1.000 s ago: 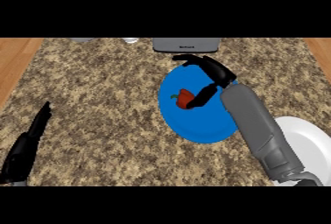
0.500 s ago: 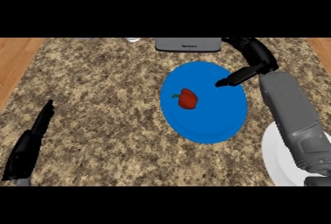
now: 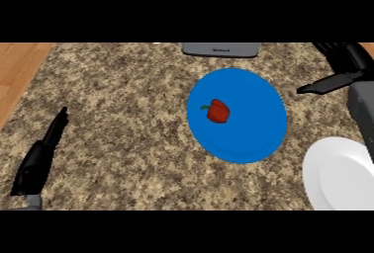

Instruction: Pick the bell pepper from the plate and place it in the plate

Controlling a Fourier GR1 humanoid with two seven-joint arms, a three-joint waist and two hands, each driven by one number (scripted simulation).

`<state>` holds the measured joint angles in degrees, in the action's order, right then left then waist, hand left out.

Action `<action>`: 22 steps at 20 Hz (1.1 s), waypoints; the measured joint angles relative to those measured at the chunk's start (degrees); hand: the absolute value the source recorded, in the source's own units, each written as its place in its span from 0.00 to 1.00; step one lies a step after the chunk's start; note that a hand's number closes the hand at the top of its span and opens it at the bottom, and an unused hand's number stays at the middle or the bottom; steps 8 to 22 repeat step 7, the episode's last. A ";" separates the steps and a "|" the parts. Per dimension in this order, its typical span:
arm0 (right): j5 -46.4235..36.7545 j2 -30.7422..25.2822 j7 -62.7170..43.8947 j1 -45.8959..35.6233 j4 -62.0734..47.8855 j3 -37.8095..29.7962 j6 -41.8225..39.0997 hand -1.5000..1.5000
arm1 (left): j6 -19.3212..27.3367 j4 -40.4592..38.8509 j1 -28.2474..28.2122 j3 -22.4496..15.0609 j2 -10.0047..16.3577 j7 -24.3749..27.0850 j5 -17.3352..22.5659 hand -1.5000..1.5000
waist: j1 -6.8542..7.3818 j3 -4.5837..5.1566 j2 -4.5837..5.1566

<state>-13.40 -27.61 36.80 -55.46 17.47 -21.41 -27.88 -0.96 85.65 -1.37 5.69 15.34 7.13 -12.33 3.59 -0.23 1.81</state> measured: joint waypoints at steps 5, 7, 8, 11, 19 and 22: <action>-0.51 -3.90 1.43 0.17 -1.88 0.05 -0.16 0.00 | -0.65 0.92 -0.48 -0.16 0.23 0.37 0.14 0.50 | 0.92 -0.08 0.25; -0.57 -5.12 1.23 -0.35 -2.59 0.03 -0.37 0.00 | -0.62 0.66 -0.04 -0.07 0.28 0.40 0.08 0.50 | 1.17 -0.10 0.39; -0.57 -5.12 1.23 -0.35 -2.59 0.03 -0.37 0.00 | -0.62 0.66 -0.04 -0.07 0.28 0.40 0.08 0.50 | 1.17 -0.10 0.39; -0.57 -5.12 1.23 -0.35 -2.59 0.03 -0.37 0.00 | -0.62 0.66 -0.04 -0.07 0.28 0.40 0.08 0.50 | 1.17 -0.10 0.39; -0.57 -5.12 1.23 -0.35 -2.59 0.03 -0.37 0.00 | -0.62 0.66 -0.04 -0.07 0.28 0.40 0.08 0.50 | 1.17 -0.10 0.39; -0.57 -5.12 1.23 -0.35 -2.59 0.03 -0.37 0.00 | -0.62 0.66 -0.04 -0.07 0.28 0.40 0.08 0.50 | 1.17 -0.10 0.39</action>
